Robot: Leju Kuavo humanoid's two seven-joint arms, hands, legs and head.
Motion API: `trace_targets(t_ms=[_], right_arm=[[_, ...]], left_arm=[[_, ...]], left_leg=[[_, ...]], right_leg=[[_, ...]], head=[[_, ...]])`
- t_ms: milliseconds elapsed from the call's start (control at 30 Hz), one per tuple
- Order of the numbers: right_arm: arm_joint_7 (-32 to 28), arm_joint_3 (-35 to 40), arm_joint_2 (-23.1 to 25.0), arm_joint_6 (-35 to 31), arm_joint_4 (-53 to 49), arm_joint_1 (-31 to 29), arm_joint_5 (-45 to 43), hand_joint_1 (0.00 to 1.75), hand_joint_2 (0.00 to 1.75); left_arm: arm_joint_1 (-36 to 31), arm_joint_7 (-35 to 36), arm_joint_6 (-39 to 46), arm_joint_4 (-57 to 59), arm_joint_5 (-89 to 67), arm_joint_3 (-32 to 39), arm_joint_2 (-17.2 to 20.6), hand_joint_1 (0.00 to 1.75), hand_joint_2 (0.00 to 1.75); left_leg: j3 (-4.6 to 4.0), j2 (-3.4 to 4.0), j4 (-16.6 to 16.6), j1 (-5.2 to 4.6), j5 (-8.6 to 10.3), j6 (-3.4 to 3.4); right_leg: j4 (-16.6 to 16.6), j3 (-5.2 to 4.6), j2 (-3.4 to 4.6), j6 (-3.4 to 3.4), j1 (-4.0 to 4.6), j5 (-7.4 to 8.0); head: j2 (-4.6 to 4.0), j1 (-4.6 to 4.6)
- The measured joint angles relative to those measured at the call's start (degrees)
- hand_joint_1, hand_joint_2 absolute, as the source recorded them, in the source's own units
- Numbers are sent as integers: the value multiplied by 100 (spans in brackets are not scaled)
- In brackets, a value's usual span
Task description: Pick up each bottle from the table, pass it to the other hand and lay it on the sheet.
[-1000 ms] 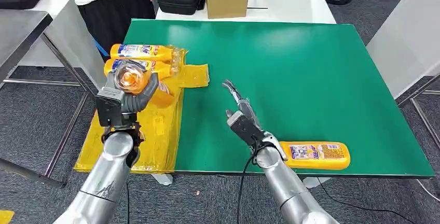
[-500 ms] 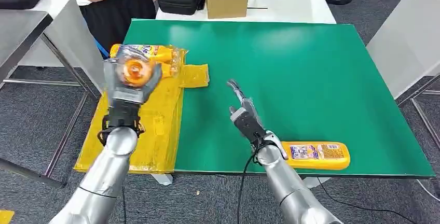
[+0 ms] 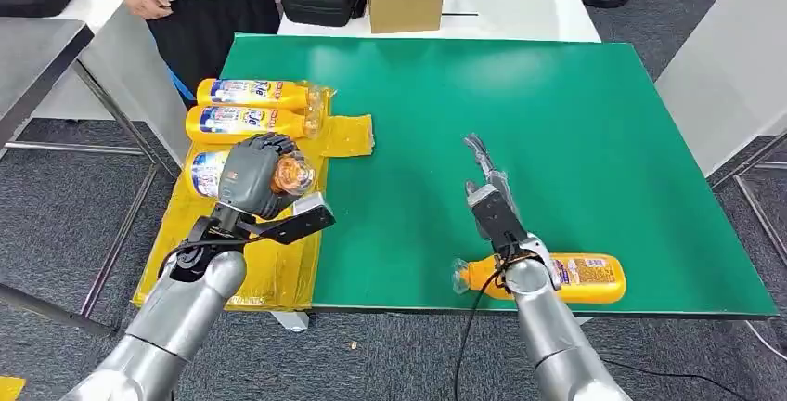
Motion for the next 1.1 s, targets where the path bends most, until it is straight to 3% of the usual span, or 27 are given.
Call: trace_targets(t_ms=[133,333,700,1100], right_arm=[[2,-175,-98,33,-251,178,-2,0,0],[-68,-312,-212,214,-299,299,-39,0,0],[-74,-328,-251,323,-382,348,-76,0,0],[-57,-328,-253,339,-459,351,-35,0,0]], left_arm=[[-3,476,41,164,-714,-61,243,175,175],[91,546,-158,363,-1243,-81,540,175,175],[-2,314,-1091,881,-1274,-439,739,175,175],[-412,-438,-2160,1097,-87,-691,962,175,175]], left_leg=[[0,3,-1,1,0,0],[-1,-1,-1,1,0,0],[0,1,0,0,0,0],[0,1,-1,0,0,0]], right_leg=[[0,0,0,0,1,0],[0,-1,-1,0,1,0],[0,-1,0,0,0,0],[1,1,0,-1,0,0]], head=[[0,0],[0,0],[0,0],[0,0]])
